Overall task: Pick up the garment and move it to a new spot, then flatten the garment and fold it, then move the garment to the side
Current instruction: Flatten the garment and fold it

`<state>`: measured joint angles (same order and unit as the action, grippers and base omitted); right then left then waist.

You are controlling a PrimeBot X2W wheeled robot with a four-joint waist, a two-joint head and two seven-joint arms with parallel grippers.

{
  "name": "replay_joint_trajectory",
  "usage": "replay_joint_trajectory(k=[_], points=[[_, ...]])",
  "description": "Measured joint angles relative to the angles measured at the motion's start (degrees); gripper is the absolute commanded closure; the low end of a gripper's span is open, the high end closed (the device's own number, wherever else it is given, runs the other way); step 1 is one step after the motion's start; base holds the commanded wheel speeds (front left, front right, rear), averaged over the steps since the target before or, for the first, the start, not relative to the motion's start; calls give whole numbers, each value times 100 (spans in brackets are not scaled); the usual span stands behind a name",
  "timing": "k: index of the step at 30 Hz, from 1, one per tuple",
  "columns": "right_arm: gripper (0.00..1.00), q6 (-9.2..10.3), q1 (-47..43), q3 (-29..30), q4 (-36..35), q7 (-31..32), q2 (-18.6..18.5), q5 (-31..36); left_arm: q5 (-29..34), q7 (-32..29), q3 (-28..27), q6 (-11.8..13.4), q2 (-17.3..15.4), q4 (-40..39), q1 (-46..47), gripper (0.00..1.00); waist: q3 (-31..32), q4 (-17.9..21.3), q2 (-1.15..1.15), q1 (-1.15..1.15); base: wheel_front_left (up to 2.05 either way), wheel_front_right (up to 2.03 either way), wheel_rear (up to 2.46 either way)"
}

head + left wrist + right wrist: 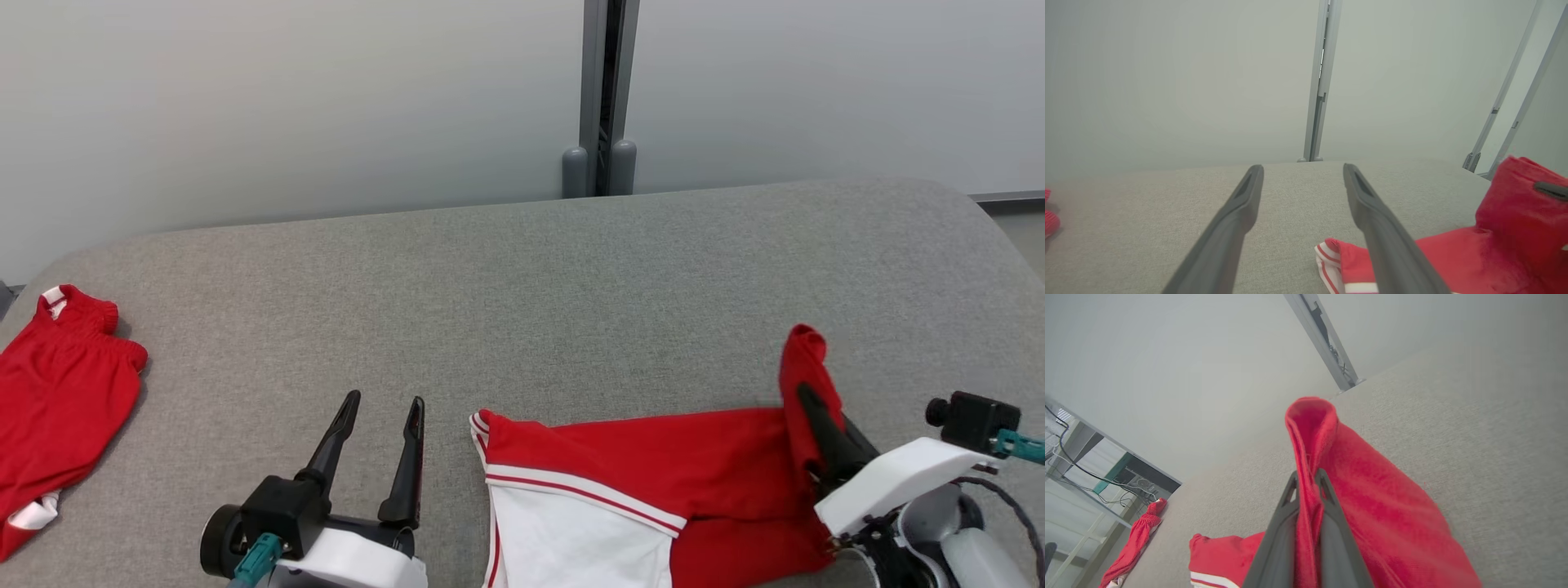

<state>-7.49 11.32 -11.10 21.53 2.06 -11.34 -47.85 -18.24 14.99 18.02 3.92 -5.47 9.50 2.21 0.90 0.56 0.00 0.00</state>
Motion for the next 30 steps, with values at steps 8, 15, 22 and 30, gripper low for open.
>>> replay_joint_trajectory(k=[8, 15, 22, 30], points=[[100, 0, -385, 133, -818, 624, 812, -29, 34, -1, -94, -81, 46, 15, -17, 0, 52, -132, 0, 0, 0, 0, 0], [100, 0, -505, -672, -1123, 534, 860, -719, 70, -1, -115, -136, 90, 20, -14, 0, 37, -332, 0, 0, 0, 0, 0], [100, 0, -469, -1328, -723, 199, 859, -905, 97, -1, -146, -163, 135, 36, -14, 0, -25, -583, 0, 0, 0, 0, 0], [100, 0, -106, -1869, -145, -129, 858, -1238, 104, -1, -160, -211, 209, 44, 37, 0, -210, -842, 0, 0, 0, 0, 0]])
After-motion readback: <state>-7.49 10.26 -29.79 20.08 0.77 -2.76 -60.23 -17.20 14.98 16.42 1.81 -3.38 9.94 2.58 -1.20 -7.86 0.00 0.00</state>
